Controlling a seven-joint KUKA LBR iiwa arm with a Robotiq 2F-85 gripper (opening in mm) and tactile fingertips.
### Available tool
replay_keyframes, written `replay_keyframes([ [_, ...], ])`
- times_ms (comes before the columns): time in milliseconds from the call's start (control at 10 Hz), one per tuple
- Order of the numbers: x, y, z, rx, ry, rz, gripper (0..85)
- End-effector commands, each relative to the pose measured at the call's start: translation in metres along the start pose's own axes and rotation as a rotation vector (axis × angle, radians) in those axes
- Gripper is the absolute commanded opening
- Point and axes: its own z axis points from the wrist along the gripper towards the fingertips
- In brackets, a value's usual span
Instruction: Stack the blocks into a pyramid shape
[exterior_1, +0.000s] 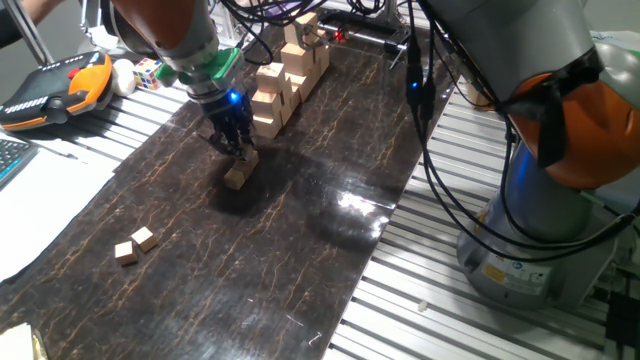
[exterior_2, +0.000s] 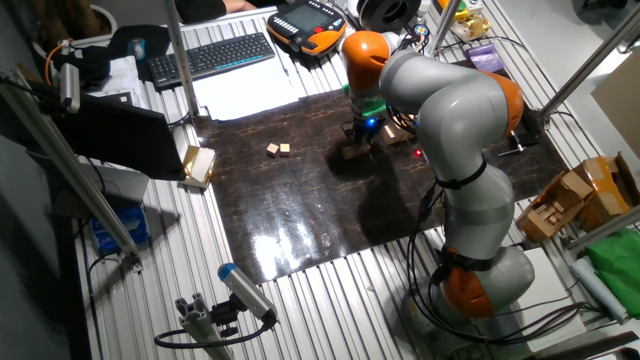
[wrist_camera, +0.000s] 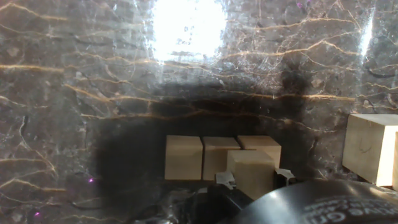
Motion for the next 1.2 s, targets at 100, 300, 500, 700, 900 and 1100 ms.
replay_keyframes([
  [100,0.0003,-0.0006,0.0017,0.001,0.0,0.0,35.0],
  [300,0.001,-0.0011,0.005,-0.002,-0.002,-0.001,36.3],
  [500,0.0003,-0.0006,0.0054,-0.002,0.0,-0.001,38.7],
  [700,-0.0003,-0.0007,0.0057,-0.006,0.004,-0.001,36.7],
  [900,-0.0001,-0.0012,0.0055,-0.001,0.004,-0.003,39.0],
  [1100,0.0,-0.0014,0.0054,0.003,0.006,-0.006,38.7],
])
